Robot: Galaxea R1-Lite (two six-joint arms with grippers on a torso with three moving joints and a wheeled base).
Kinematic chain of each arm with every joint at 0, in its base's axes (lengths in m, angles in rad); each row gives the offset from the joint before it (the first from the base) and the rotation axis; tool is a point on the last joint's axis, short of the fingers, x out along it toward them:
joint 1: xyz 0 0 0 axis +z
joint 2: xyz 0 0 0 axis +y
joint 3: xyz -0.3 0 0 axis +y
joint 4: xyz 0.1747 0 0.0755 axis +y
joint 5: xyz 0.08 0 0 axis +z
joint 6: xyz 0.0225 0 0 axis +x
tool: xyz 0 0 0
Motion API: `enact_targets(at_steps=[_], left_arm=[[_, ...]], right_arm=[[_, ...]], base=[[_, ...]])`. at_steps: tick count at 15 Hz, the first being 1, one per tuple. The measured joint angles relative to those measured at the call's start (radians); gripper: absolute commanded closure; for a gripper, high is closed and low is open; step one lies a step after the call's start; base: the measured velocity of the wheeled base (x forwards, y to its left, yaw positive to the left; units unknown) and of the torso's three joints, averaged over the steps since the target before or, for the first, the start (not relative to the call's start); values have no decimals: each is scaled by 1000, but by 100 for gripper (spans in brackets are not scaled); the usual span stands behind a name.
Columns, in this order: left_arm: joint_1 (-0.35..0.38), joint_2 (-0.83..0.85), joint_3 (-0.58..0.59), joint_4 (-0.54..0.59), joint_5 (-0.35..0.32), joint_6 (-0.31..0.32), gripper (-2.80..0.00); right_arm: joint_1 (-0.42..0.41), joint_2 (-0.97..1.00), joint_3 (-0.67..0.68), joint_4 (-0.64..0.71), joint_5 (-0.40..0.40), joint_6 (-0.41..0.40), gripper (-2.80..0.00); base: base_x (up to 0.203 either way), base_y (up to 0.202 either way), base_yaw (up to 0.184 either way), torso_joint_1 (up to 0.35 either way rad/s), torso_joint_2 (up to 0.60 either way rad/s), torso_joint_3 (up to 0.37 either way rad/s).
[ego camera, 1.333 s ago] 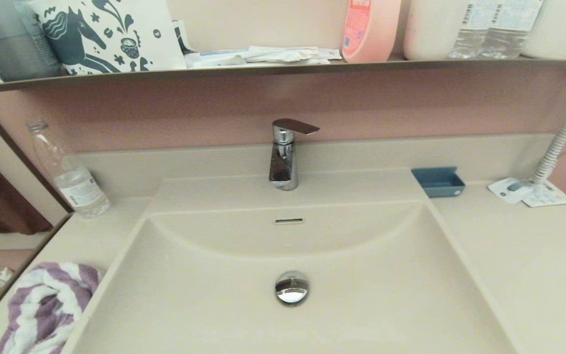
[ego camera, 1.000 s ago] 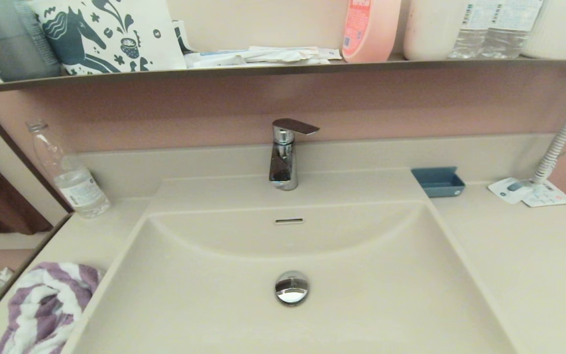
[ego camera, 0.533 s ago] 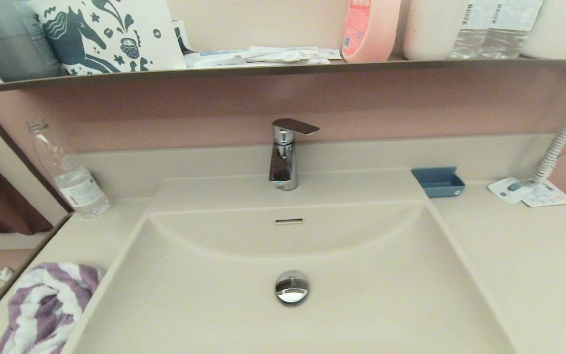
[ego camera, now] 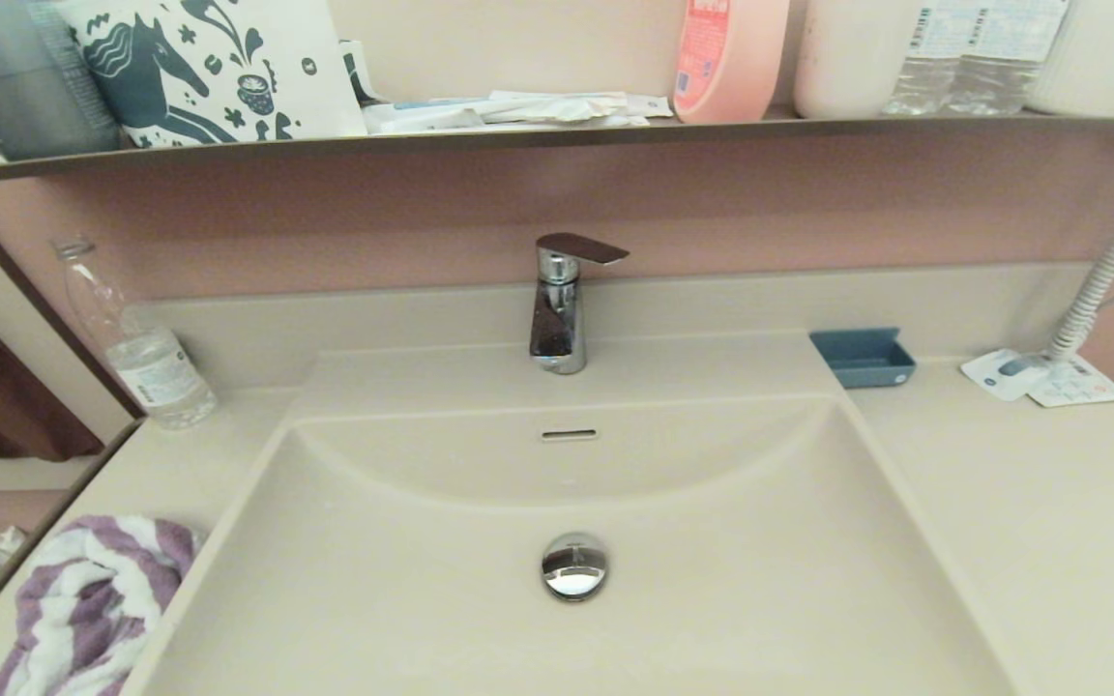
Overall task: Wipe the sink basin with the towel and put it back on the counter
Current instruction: Turn on the faucet
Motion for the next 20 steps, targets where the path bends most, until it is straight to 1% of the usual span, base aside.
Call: enact_targets(at_steps=[3,6,9,12,13,14,16,18,20], left_arm=[[0,0,0,0,0,0,0],[0,0,0,0,0,0,0],[0,0,0,0,0,0,0],[0,0,0,0,0,1,0],[0,0,0,0,-1,0,0],[0,0,0,0,0,0,0],[0,0,0,0,-1,0,0],[0,0,0,0,0,0,0],[0,0,0,0,0,0,0]], right_arm=[[0,25,-29,4,18,-26,0],[4,149,-128,-5,37,-28,0],[15,363,-277,-51,65,-37,0],[35,628,-404,-179,84,-62,0],[58,722,-435,-234,82,-60,0],[99,819,-463,-297,66,-49,0],[229,1018,-522,-425,-4,-9,0],[377,1231,-613,-567,-120,25,0],[502,1428,-728,-692,-237,27,0]], base=[[0,0,0,0,0,0],[0,0,0,0,0,0],[0,0,0,0,0,0],[0,0,0,0,0,0],[0,0,0,0,0,0],[0,0,0,0,0,0],[0,0,0,0,0,0],[0,0,0,0,0,0],[0,0,0,0,0,0]])
